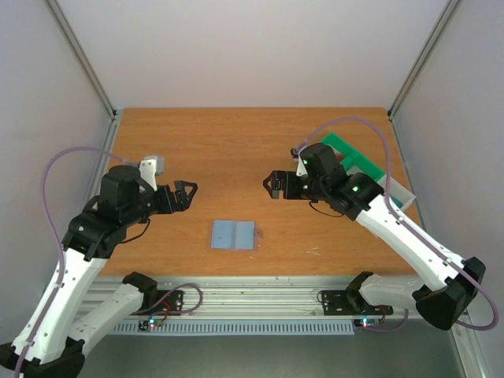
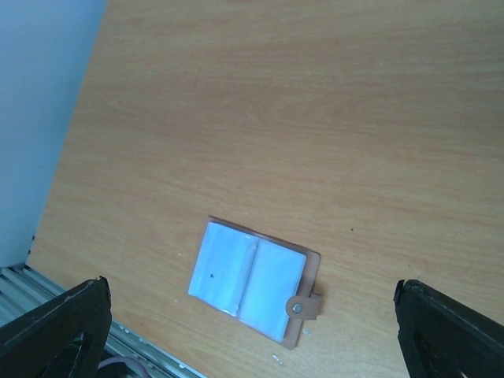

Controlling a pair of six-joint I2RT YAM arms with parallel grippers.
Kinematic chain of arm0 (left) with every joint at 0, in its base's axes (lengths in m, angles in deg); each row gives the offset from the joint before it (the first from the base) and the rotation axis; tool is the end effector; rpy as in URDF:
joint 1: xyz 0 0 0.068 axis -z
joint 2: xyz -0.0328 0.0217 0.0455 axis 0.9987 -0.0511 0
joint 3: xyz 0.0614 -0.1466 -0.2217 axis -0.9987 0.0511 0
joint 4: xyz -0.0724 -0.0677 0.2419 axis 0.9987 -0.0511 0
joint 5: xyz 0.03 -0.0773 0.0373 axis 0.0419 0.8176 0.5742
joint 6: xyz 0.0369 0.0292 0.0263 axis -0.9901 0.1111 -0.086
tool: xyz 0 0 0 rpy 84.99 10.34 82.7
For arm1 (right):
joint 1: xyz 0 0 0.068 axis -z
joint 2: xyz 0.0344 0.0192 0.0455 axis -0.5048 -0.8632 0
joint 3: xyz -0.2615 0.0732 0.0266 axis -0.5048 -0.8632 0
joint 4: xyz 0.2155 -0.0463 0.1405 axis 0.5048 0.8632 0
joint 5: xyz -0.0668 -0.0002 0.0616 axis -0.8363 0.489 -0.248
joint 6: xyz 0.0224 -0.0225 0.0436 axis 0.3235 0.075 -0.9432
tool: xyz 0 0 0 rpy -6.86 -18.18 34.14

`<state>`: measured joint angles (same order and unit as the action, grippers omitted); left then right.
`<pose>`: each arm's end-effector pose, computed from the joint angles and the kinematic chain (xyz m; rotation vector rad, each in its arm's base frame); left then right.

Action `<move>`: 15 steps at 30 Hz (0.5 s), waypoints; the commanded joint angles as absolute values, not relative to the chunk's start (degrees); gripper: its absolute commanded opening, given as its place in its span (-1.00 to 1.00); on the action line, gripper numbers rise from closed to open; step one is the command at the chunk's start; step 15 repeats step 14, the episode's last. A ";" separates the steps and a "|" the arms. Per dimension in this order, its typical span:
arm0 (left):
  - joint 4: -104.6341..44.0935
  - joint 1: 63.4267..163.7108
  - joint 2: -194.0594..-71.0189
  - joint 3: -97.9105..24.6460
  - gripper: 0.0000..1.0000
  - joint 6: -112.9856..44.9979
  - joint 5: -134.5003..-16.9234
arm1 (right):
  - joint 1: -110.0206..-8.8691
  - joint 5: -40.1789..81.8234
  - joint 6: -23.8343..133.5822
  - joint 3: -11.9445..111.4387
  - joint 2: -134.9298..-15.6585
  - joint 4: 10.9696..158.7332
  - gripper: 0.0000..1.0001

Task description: Take the credit cards out of the card holder

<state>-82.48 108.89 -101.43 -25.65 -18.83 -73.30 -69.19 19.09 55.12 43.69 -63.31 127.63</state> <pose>0.1267 -0.0579 0.3668 0.0166 2.2208 -0.6819 0.1925 0.1599 0.3477 -0.7109 2.2632 0.5121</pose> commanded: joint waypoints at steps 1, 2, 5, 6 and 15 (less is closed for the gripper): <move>-80.38 109.04 -100.72 -25.88 0.99 -18.94 -72.50 | -69.54 17.40 55.55 44.25 -59.84 127.95 0.97; -79.97 109.04 -100.54 -25.57 0.99 -18.85 -72.12 | -69.57 17.48 55.41 43.89 -59.39 127.59 0.97; -78.65 109.04 -99.77 -24.35 0.99 -18.21 -71.45 | -69.59 17.80 55.10 42.90 -58.59 126.90 0.97; -78.09 109.04 -99.42 -23.86 0.99 -17.92 -71.32 | -69.64 18.02 54.98 42.52 -58.47 126.62 0.97; -76.50 109.04 -97.32 -21.72 0.99 -16.66 -72.50 | -69.60 19.09 54.35 40.83 -58.34 126.00 0.97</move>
